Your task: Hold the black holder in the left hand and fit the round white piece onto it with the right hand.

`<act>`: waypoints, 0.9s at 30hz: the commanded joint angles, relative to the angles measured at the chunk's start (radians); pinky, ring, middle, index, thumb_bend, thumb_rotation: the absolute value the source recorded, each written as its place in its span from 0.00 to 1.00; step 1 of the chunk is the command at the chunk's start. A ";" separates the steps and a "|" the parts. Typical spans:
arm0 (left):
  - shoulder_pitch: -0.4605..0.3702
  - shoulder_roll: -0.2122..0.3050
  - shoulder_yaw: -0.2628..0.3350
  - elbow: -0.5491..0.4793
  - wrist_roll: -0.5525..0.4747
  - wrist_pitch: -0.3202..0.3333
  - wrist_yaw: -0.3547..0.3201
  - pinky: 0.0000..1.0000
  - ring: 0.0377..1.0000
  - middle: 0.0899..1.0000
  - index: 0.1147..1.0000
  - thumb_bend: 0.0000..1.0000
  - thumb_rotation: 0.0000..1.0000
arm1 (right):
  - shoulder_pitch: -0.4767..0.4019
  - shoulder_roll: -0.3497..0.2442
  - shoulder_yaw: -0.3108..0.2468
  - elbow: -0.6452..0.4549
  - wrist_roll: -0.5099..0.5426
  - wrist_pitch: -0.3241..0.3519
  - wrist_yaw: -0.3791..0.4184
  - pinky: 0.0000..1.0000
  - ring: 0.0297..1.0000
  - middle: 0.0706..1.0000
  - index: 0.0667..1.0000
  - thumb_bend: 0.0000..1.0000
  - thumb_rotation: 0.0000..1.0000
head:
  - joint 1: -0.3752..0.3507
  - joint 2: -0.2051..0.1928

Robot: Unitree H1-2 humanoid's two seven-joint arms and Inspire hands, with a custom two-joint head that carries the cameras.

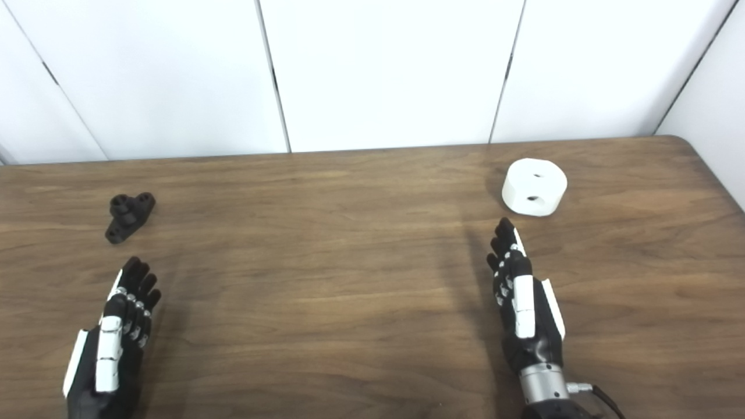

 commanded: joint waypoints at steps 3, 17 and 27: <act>0.001 -0.039 -0.018 0.042 0.015 -0.016 0.001 1.00 1.00 1.00 1.00 0.47 0.93 | 0.147 -0.082 -0.006 -0.007 0.011 -0.060 0.016 1.00 1.00 1.00 0.98 0.60 1.00 | 0.003 -0.004; -0.002 -0.044 -0.024 0.062 0.028 -0.039 -0.004 1.00 1.00 1.00 1.00 0.49 0.92 | 0.142 -0.090 -0.016 0.016 0.023 -0.074 0.022 1.00 1.00 1.00 0.98 0.61 1.00 | 0.026 -0.020; 0.003 -0.066 -0.037 0.086 0.057 -0.074 0.006 0.96 1.00 1.00 0.99 0.48 0.89 | 0.136 -0.101 -0.029 0.049 0.019 -0.105 0.024 1.00 1.00 1.00 1.00 0.62 1.00 | 0.138 -0.074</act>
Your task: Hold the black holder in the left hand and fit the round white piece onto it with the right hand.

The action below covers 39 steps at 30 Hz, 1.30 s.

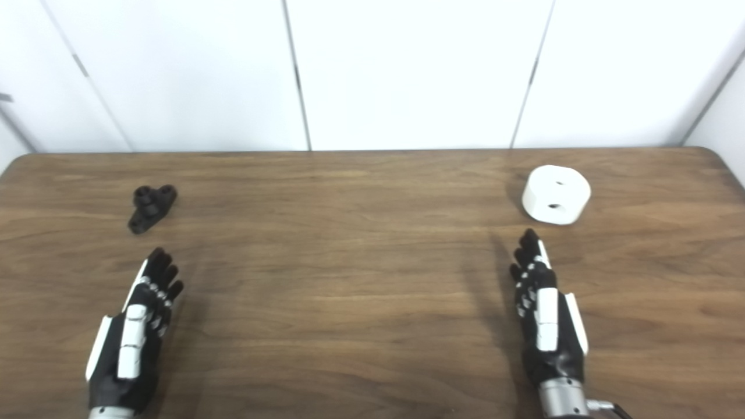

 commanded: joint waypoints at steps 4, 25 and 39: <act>0.008 -0.067 -0.036 0.084 0.032 -0.063 0.006 0.95 1.00 1.00 0.98 0.47 0.87 | 0.133 -0.099 -0.010 0.029 0.016 -0.067 0.024 1.00 1.00 1.00 1.00 0.64 1.00 | 0.041 -0.031; 0.000 -0.084 -0.051 0.133 0.046 -0.087 0.023 0.93 0.96 0.96 0.93 0.56 0.76 | 0.112 -0.142 0.003 0.124 0.052 -0.147 0.054 1.00 1.00 1.00 1.00 0.70 1.00 | 0.111 -0.096; 0.038 -0.084 -0.054 0.023 0.054 -0.009 0.055 0.91 0.95 0.94 0.92 0.57 0.55 | 0.149 -0.149 0.010 0.061 0.061 -0.116 0.033 1.00 1.00 1.00 1.00 0.63 1.00 | 0.099 -0.071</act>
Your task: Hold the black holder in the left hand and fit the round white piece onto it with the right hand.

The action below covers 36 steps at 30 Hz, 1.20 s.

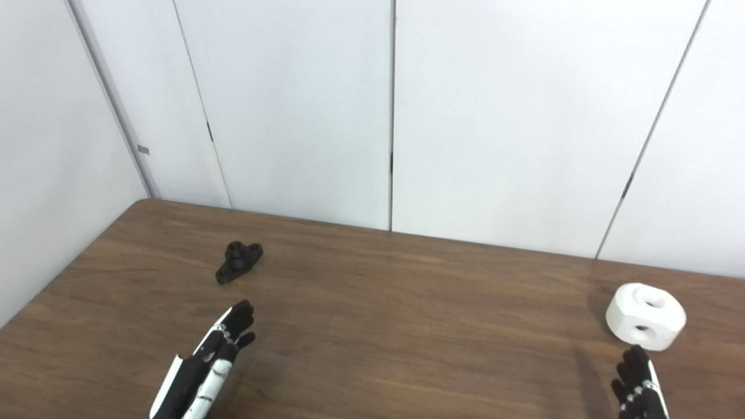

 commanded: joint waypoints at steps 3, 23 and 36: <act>0.042 -0.062 -0.029 -0.067 0.037 0.100 0.029 0.92 0.95 0.93 0.90 0.62 0.45 | 0.149 -0.024 0.002 0.004 0.025 0.005 -0.007 1.00 1.00 1.00 1.00 0.62 1.00 | 0.008 0.011; -0.124 0.104 0.043 -0.231 0.568 0.381 0.105 0.98 0.96 0.91 0.83 0.77 0.36 | 0.174 -0.019 0.014 -0.043 0.029 0.041 -0.005 1.00 1.00 1.00 1.00 0.69 1.00 | 0.003 0.034; -0.242 0.128 0.040 -0.169 0.846 0.536 0.102 1.00 0.96 0.91 0.81 0.85 0.49 | 0.184 -0.007 0.026 -0.076 0.006 0.074 -0.014 1.00 1.00 1.00 1.00 0.67 1.00 | -0.012 0.043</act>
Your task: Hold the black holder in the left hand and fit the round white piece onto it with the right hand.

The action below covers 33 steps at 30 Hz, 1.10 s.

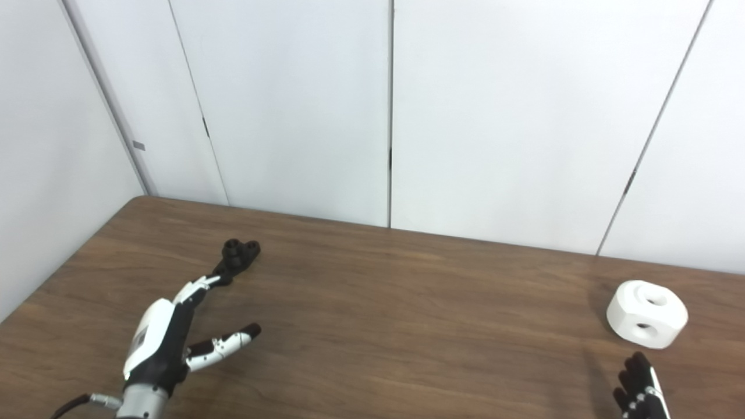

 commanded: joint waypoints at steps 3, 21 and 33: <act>-0.084 0.053 0.007 0.015 0.071 0.027 0.014 1.00 0.96 0.91 0.81 0.84 0.51 | 0.174 -0.001 0.021 -0.050 0.005 0.006 -0.009 1.00 1.00 1.00 1.00 0.67 1.00 | 0.001 0.004; -0.225 0.097 0.009 0.180 0.139 0.080 0.075 0.99 0.94 0.88 0.76 0.83 0.54 | 0.183 -0.002 0.028 -0.061 -0.010 0.020 -0.016 1.00 1.00 1.00 1.00 0.71 1.00 | 0.002 0.012; -0.304 0.092 0.010 0.308 0.136 0.136 0.115 1.00 0.96 0.90 0.77 0.83 0.49 | 0.194 -0.003 0.030 -0.077 -0.014 0.022 -0.014 1.00 1.00 1.00 1.00 0.69 1.00 | 0.001 0.022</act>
